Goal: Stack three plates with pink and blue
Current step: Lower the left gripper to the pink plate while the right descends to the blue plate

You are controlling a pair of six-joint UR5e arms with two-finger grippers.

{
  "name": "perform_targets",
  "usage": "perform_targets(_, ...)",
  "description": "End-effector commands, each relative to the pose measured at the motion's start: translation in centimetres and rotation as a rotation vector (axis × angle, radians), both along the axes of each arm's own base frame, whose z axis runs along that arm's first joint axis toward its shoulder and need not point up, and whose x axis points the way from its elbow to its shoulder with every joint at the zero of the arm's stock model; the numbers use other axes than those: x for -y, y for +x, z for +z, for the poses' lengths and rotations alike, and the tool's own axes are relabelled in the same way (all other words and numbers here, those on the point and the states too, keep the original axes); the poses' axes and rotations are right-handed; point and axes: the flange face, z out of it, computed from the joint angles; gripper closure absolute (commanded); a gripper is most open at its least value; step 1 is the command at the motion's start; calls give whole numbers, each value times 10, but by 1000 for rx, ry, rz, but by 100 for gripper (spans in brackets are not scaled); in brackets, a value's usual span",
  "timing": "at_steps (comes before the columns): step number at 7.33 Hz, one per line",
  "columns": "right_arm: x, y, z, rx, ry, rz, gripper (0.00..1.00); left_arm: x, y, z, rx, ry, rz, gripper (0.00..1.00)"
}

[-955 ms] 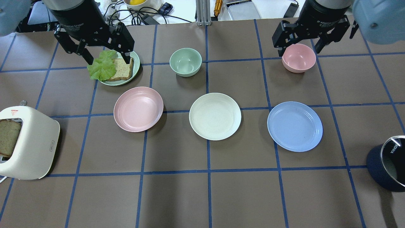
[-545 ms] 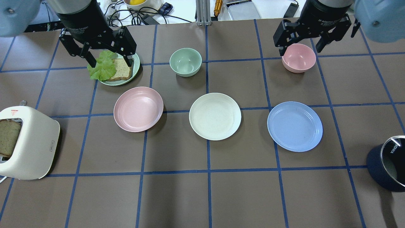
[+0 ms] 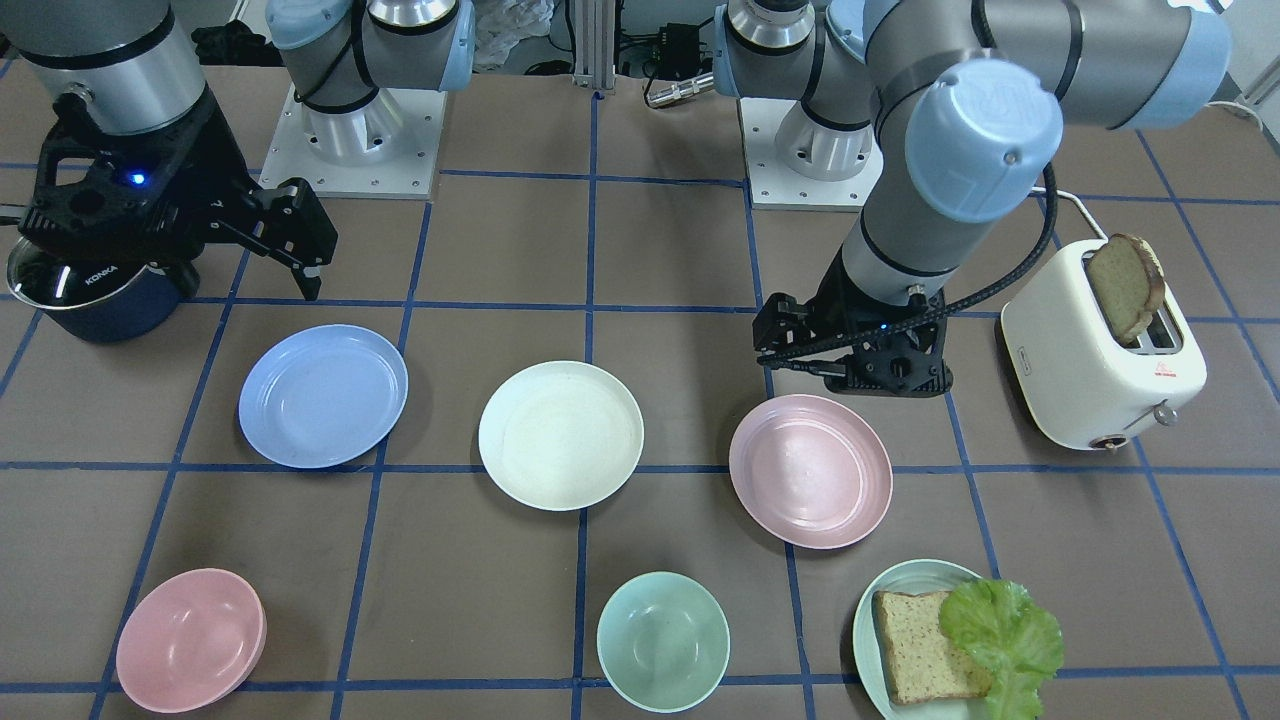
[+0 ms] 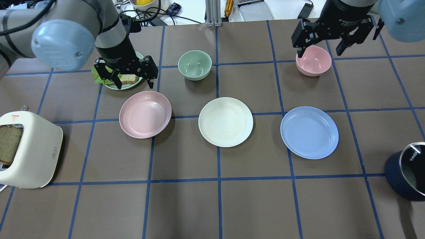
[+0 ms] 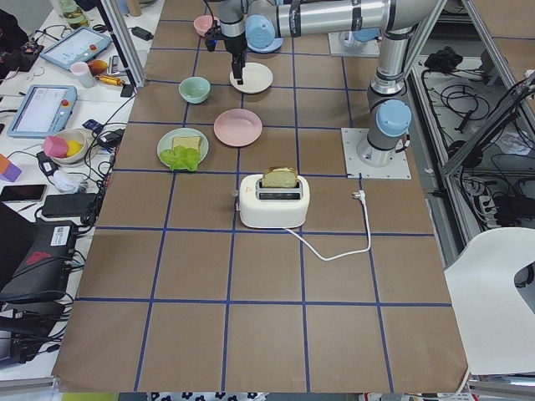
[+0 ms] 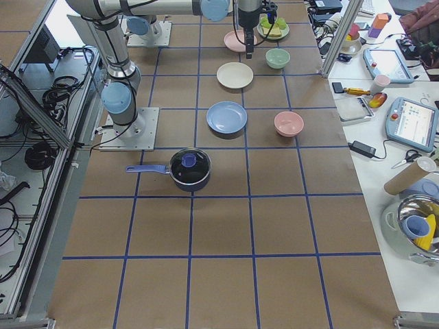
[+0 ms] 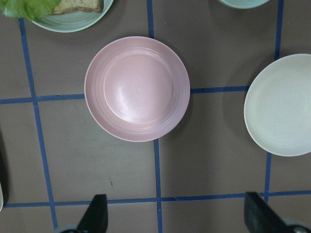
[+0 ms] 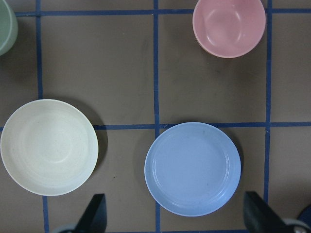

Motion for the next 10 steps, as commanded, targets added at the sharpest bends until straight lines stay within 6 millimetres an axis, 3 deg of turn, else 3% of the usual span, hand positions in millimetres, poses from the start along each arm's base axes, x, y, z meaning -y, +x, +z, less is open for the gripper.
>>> perform_targets(1,8,-62,-63,79,52,-138,0,9,-9,-74,-2,-47,-20,0)
perform_targets(2,10,-95,-95,87,13,-184,0,7,-24,-108,-1,-81,-48,0)
perform_targets(3,0,-112,-126,91,53,-178,0,3,-32,-137,-3,-92,-71,0)
perform_targets(5,-24,-123,-183,94,150,-109,0,-3,-45,-177,-3,-147,-86,4)
perform_targets(6,-34,-131,-206,-4,127,-68,0,-9,-47,-191,-3,-144,-94,23)
perform_targets(8,-40,-136,-237,-29,112,-32,0,-12,-46,-195,23,-142,-101,87)
perform_targets(9,-38,-151,-250,-15,123,-9,0,-12,-46,-195,47,-146,-107,100)
perform_targets(10,-36,-155,-263,34,132,7,0,-13,-48,-195,48,-147,-110,100)
